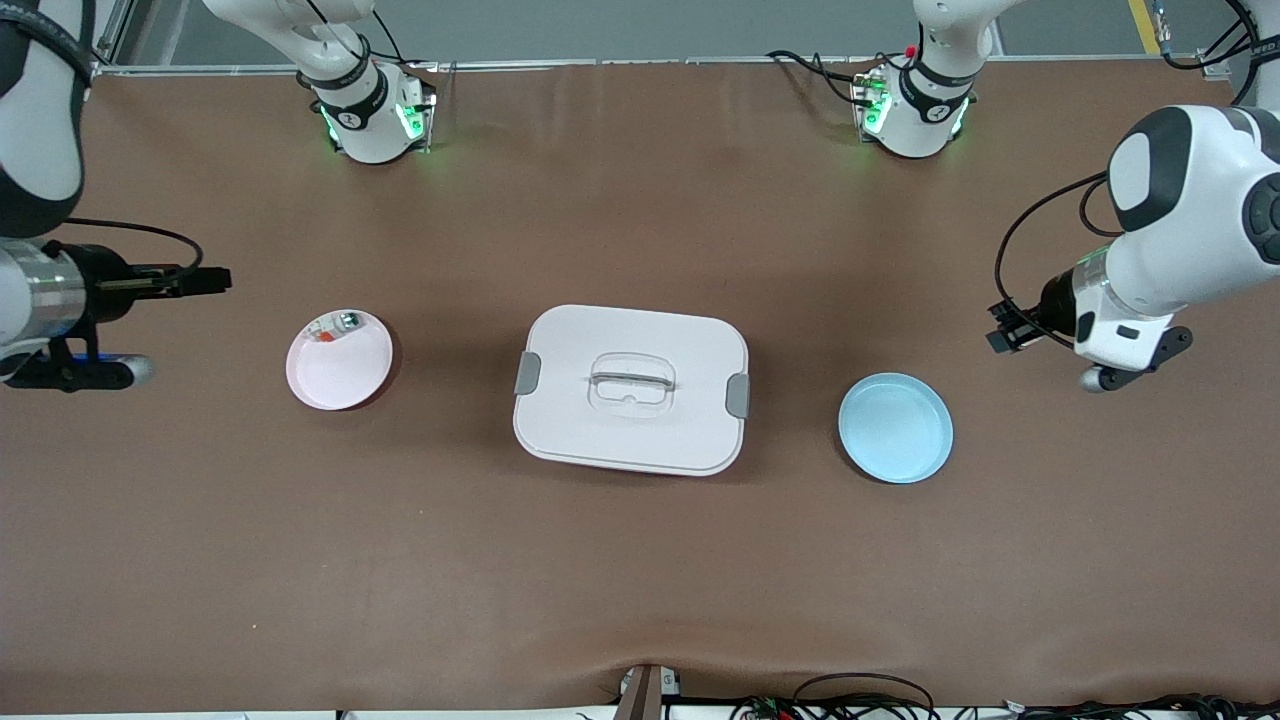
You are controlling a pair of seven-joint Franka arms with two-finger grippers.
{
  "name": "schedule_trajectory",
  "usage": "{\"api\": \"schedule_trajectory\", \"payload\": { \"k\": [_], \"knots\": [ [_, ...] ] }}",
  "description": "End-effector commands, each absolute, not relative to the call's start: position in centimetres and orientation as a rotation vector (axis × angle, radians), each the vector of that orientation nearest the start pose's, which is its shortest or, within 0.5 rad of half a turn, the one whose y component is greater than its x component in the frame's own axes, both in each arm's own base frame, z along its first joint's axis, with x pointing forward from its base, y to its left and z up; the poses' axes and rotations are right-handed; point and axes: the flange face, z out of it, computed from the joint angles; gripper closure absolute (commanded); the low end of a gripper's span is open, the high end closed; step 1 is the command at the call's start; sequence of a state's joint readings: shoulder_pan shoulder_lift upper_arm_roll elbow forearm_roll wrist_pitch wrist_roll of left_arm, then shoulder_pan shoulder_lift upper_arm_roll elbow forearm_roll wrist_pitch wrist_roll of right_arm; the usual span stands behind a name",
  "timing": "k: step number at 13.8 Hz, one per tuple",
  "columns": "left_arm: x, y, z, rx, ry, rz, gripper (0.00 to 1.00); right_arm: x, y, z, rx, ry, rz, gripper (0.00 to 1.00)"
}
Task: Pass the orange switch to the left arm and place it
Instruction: 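Move the switch with the left gripper down onto the light-blue plate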
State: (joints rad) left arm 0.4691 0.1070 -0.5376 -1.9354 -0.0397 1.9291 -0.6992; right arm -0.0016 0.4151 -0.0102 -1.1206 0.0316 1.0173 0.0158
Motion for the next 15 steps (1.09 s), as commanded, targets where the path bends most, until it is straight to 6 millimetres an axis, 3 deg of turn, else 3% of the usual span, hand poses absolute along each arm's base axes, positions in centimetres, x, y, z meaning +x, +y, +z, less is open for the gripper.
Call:
{"api": "schedule_trajectory", "payload": {
  "k": [1,4,5,8,11,15],
  "knots": [
    [57.8,-4.3,43.7,-2.872,-1.339,0.190,1.00,60.3,-0.3,55.4,-3.060,0.002,0.814,0.00],
    [58.6,-6.4,43.6,-2.702,-1.668,0.116,1.00,60.0,-0.4,55.5,-3.050,0.001,0.834,0.00],
    [59.1,-6.6,43.0,-2.629,-1.791,0.092,1.00,60.0,-0.4,55.5,-3.049,0.001,0.839,0.00],
    [60.0,-10.0,39.9,-2.453,-2.013,0.005,1.00,60.0,-0.7,55.5,-3.050,0.009,0.842,0.00],
    [60.6,-11.6,36.1,-2.395,-2.037,-0.018,1.00,60.0,-0.7,55.4,-3.052,0.011,0.845,0.00],
    [61.3,-11.7,33.6,-2.412,-2.064,0.007,1.00,60.0,-1.6,55.5,-3.053,0.037,0.838,0.00]
  ]
}}
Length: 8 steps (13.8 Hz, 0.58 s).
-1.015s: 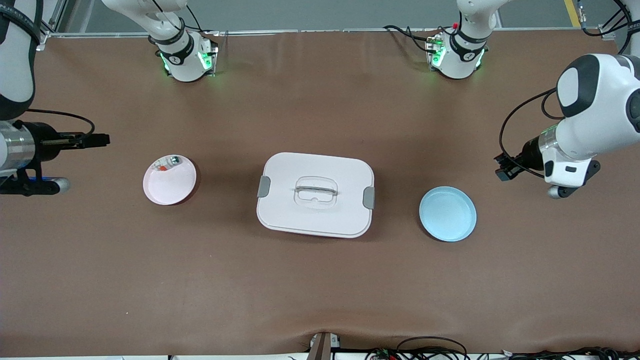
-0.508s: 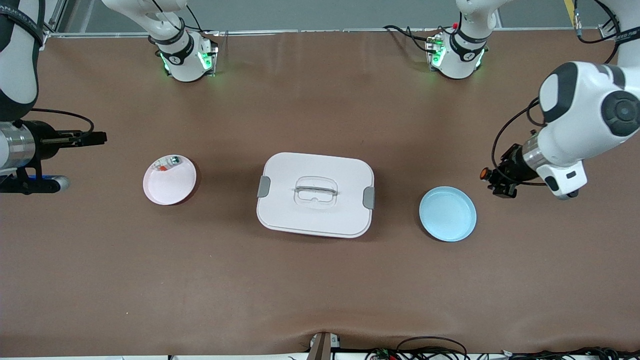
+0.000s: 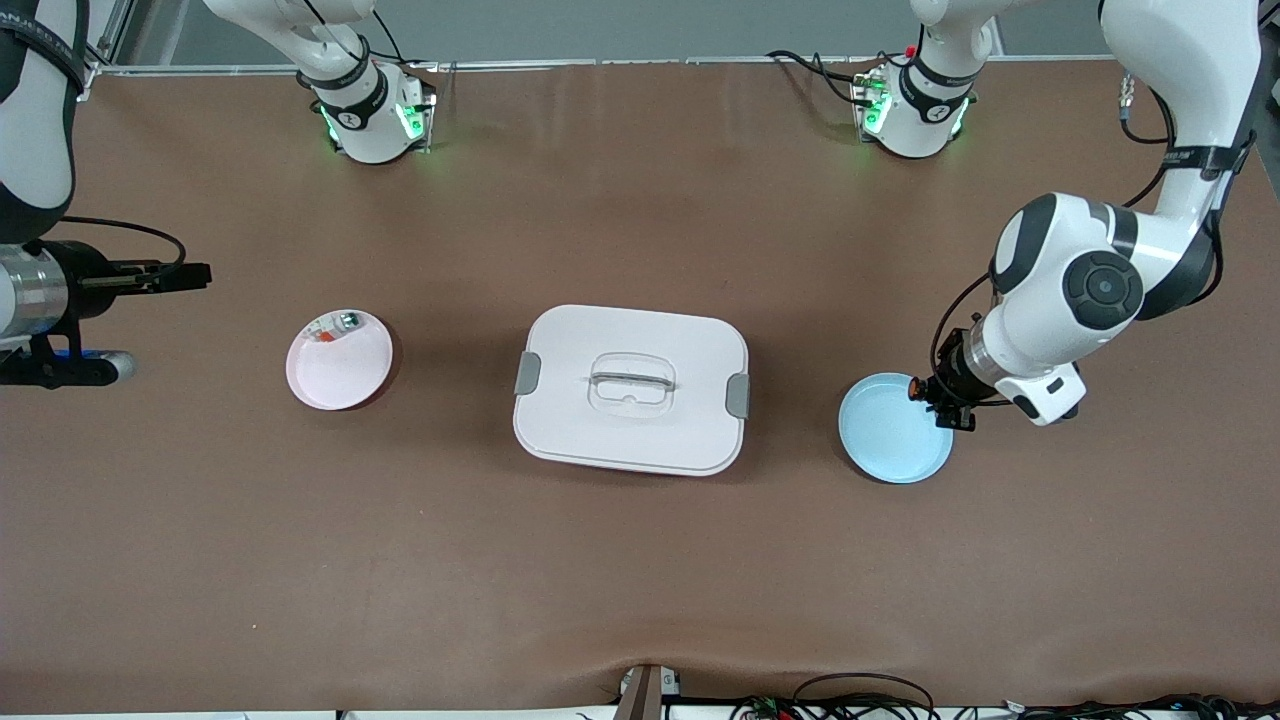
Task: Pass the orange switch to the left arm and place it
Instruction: 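Move the switch with the left gripper down onto the light-blue plate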
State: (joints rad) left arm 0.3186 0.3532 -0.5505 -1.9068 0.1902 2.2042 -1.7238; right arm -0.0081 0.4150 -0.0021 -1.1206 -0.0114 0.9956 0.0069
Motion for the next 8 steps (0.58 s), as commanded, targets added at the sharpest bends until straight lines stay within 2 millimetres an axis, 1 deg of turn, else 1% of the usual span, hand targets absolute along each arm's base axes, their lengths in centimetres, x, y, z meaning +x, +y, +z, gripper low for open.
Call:
{"api": "schedule_trajectory", "payload": {
  "k": [1,2,4,5,6,7,8],
  "knots": [
    [61.3,-11.7,33.7,-2.406,-2.075,0.005,1.00,60.1,-1.8,55.5,-3.055,0.050,0.828,0.00],
    [61.4,-11.4,33.7,-2.400,-2.086,0.002,1.00,60.1,-2.6,55.6,-3.044,0.081,0.811,0.00],
    [61.5,-10.7,33.6,-2.388,-2.098,0.001,1.00,59.8,-2.7,57.0,-3.054,0.095,0.751,0.00],
    [61.6,-10.6,33.1,-2.386,-2.099,0.011,1.00,59.8,-2.7,57.0,-3.057,0.099,0.749,0.00],
    [61.8,-9.7,33.0,-2.379,-2.108,0.008,1.00,59.8,-2.8,57.1,-3.056,0.103,0.746,0.00],
    [62.1,-8.3,33.1,-2.369,-2.125,0.002,1.00,59.9,-3.1,57.1,-3.057,0.110,0.739,0.00],
    [62.2,-8.4,33.2,-2.382,-2.139,-0.010,1.00,60.0,-3.0,57.3,-3.065,0.108,0.712,0.00]
  ]
}}
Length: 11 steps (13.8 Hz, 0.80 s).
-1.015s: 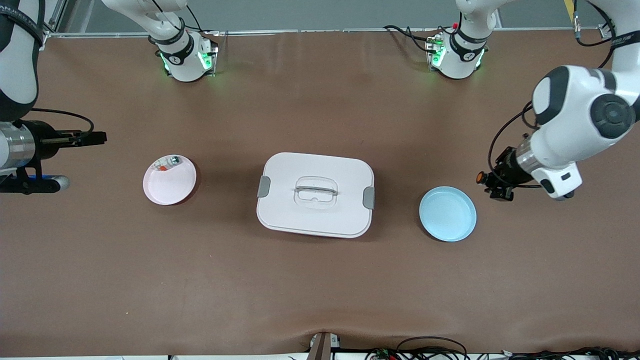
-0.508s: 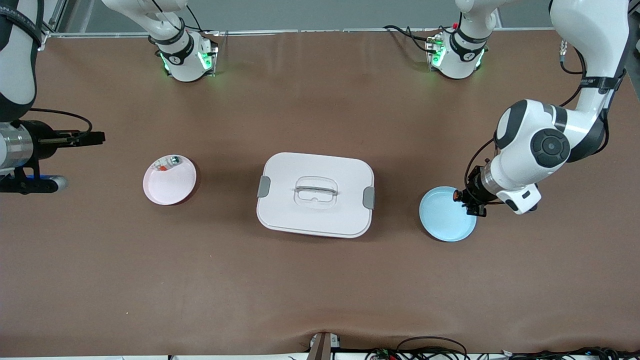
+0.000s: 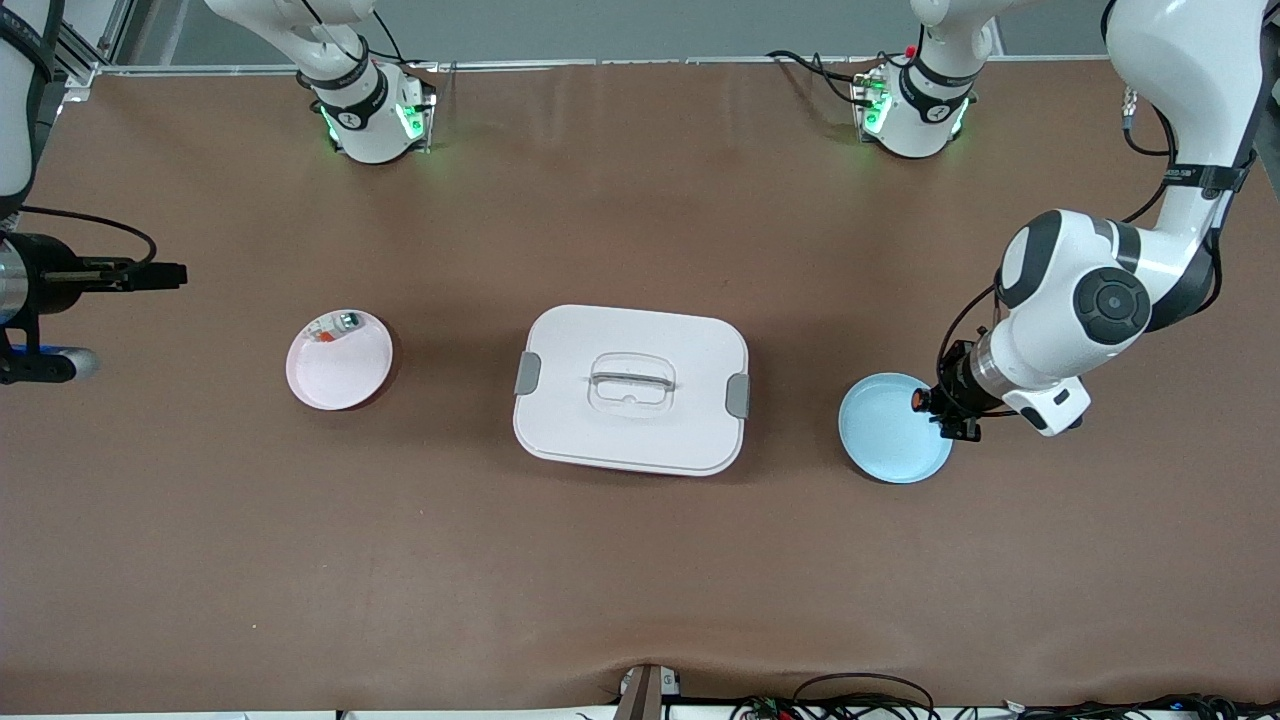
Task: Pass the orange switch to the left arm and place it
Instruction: 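Move the switch with the left gripper down onto the light-blue plate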
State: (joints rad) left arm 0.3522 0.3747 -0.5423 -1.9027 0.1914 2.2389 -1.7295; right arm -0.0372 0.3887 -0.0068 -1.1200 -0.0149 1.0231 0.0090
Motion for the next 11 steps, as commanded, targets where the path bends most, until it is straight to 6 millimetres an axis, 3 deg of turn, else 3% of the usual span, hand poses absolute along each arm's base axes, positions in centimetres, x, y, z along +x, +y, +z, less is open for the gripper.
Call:
{"api": "schedule_trajectory", "payload": {
  "k": [1,4,7,8,11],
  "knots": [
    [62.1,-8.6,33.1,-2.412,-2.149,-0.024,1.00,59.9,-3.0,58.2,-3.079,0.112,0.670,0.00],
    [60.7,-9.4,32.3,-2.519,-2.090,0.071,1.00,59.0,-2.6,61.0,-3.108,0.186,0.550,0.00],
    [60.0,-9.4,30.6,-2.518,-2.063,0.073,1.00,58.6,-2.0,61.6,-3.118,0.307,0.541,0.00],
    [59.6,-9.8,29.9,-2.524,-2.060,0.066,1.00,58.2,-1.9,62.5,-3.121,0.304,0.510,0.00],
    [58.0,-9.8,27.7,-2.535,-2.033,0.042,1.00,58.1,-2.2,62.6,-3.123,0.237,0.473,0.00]
  ]
}}
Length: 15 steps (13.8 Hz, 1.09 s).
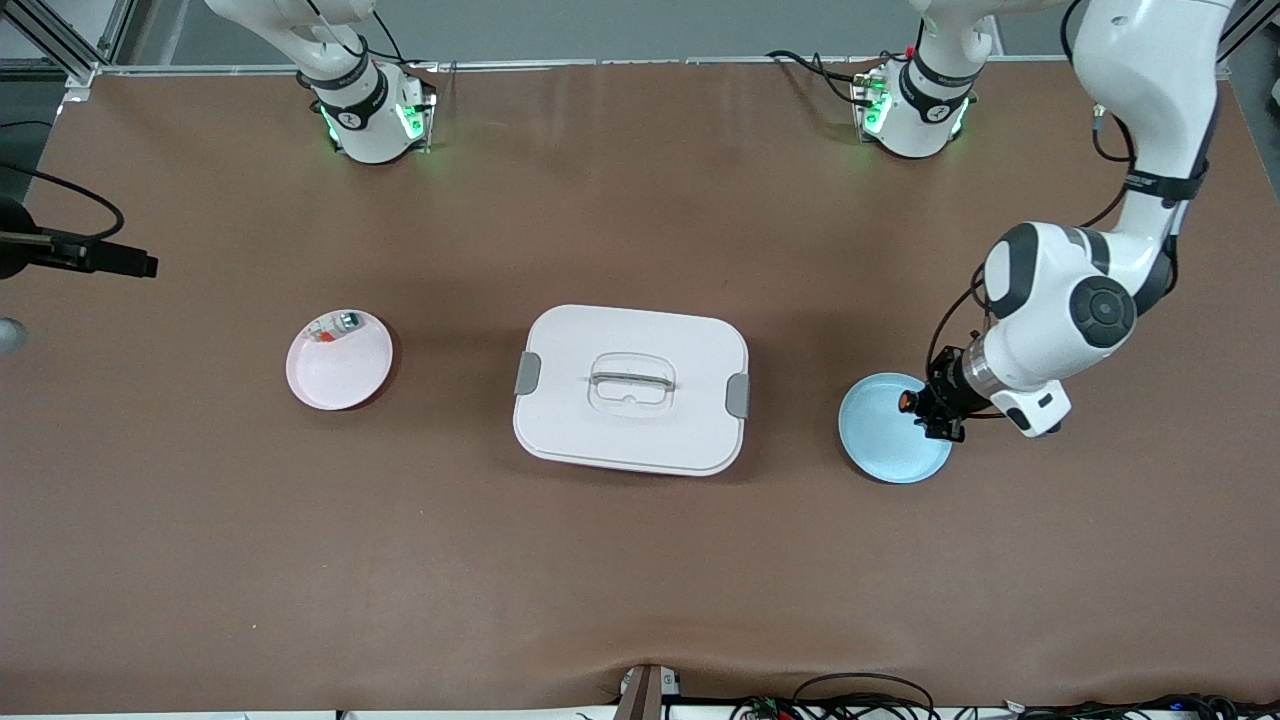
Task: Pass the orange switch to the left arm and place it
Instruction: 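Move the switch with the left gripper down onto the light-blue plate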
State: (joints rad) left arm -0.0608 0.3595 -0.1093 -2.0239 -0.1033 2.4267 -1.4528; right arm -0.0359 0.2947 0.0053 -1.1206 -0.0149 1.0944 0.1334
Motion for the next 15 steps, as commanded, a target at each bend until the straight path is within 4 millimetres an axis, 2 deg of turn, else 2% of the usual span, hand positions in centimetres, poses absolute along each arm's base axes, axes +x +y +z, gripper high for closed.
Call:
{"api": "schedule_trajectory", "payload": {
  "k": [1,5,11,15],
  "knots": [
    [57.8,-9.9,27.3,-2.534,-2.007,0.022,1.00,57.5,-2.5,62.5,-3.125,0.167,0.442,0.00],
    [57.6,-10.5,25.3,-2.522,-1.966,-0.001,1.00,55.6,-3.0,62.0,-3.137,0.087,0.332,0.00],
    [59.8,-11.1,23.4,-2.473,-1.936,-0.083,1.00,56.0,-3.8,62.4,-3.124,0.075,0.264,0.00],
    [60.8,-11.4,21.6,-2.460,-1.928,-0.079,1.00,56.2,-4.2,63.1,-3.137,0.084,0.220,0.00]
  ]
}}
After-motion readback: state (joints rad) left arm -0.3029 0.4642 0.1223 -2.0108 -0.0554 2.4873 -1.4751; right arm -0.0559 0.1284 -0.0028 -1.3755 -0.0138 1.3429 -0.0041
